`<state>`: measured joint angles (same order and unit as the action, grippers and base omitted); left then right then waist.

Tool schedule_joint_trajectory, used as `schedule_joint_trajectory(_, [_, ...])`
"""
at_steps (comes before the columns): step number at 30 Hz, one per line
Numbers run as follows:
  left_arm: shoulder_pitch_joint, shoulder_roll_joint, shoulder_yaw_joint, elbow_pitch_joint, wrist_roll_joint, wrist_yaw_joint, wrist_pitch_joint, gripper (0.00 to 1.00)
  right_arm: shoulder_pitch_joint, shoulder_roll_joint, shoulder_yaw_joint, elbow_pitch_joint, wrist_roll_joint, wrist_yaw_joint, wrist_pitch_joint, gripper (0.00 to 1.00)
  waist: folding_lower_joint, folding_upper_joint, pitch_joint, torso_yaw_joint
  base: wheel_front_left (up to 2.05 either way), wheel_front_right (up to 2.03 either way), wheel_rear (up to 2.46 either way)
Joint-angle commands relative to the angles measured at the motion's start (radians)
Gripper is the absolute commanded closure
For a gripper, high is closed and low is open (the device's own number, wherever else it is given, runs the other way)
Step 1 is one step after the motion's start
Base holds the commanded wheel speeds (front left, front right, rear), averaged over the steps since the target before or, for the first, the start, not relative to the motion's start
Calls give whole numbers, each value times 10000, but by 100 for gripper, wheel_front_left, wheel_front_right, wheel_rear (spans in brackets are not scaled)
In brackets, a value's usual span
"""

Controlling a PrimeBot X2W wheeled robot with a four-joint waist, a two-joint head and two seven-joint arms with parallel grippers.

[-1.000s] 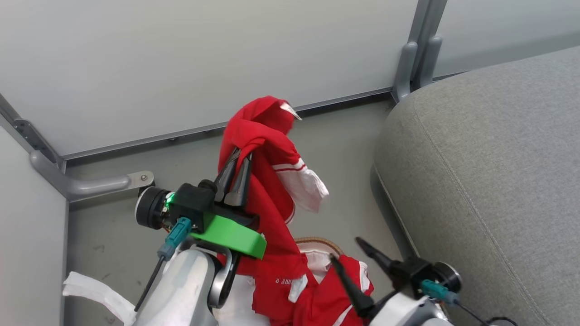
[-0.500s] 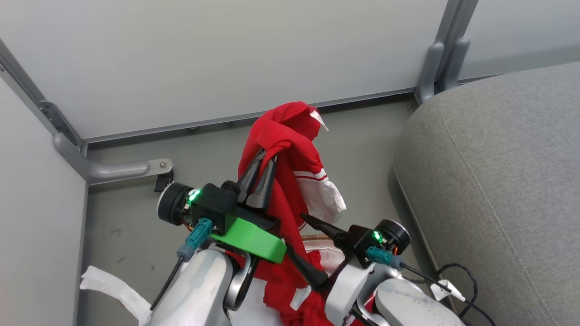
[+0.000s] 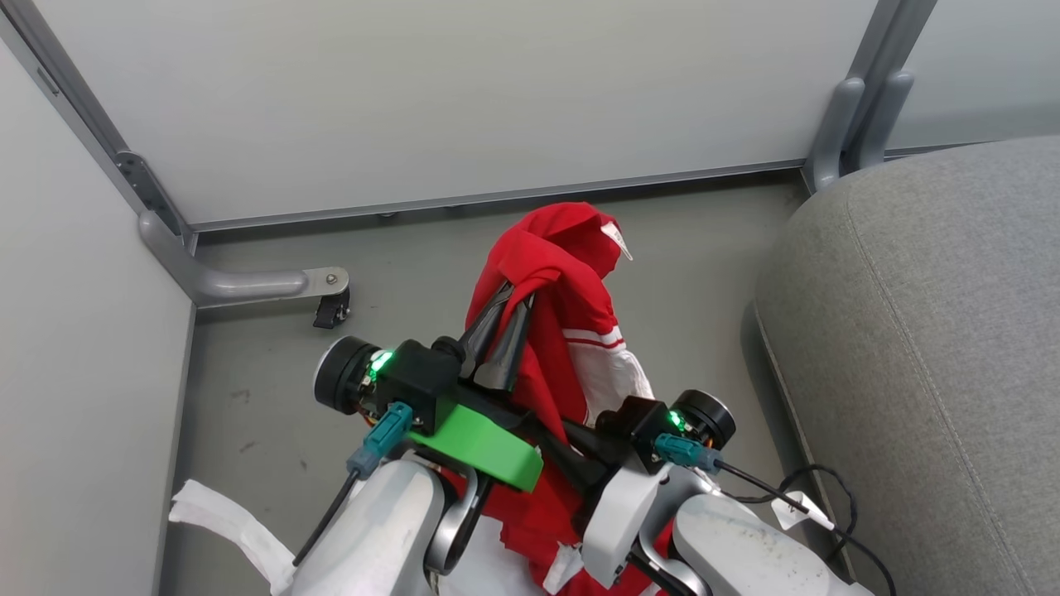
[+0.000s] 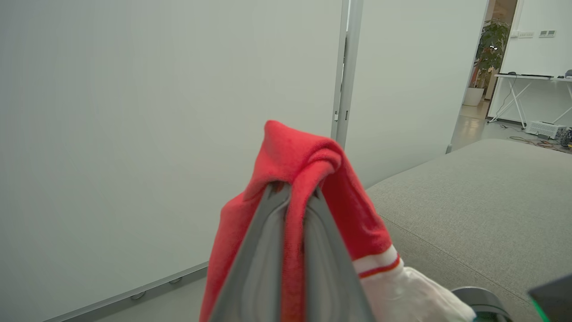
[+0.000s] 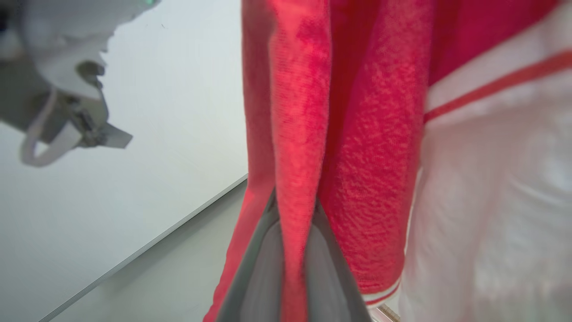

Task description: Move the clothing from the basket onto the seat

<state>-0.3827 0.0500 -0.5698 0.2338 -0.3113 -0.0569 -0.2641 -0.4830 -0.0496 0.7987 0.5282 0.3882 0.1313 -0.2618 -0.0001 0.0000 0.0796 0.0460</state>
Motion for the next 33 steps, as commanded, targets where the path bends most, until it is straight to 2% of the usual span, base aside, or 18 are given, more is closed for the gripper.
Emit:
schedule_joint_trajectory(1, [-67,18,61,29,-11,79,-5,80,48,-32,-47,-74,66,-10,-48,100,1,0,4,-35,0,0,0])
schedule_joint_trajectory(2, [-49,18,81,38,0,81,-5,61,72,-34,-72,-101,66,-10,-48,100,1,0,-1,-62,0,0,0])
schedule_joint_trajectory(3, [-18,18,111,60,12,90,-5,23,99,-32,-89,-142,62,-10,-48,100,1,0,-3,-104,0,0,0])
schedule_joint_trajectory(4, [-8,18,133,62,43,115,-5,0,111,-30,-134,-200,36,-10,-48,100,1,0,0,-141,0,0,0])
schedule_joint_trajectory(9, [47,18,296,95,289,138,-5,0,318,-35,-351,-512,-154,-10,-48,100,1,0,14,-456,0,0,0])
schedule_joint_trajectory(13, [172,19,464,133,541,105,0,0,672,-30,-747,-910,-339,-8,-48,100,1,0,24,-972,0,0,0])
schedule_joint_trajectory(28, [969,23,1447,359,1426,-303,0,0,1900,-147,-1779,-2277,-855,-10,-47,100,1,0,71,-4533,0,0,0])
schedule_joint_trajectory(33, [1134,27,1698,229,1592,-405,1,0,1970,-241,-1958,-2595,-908,-10,-48,100,1,0,232,-5448,0,0,0])
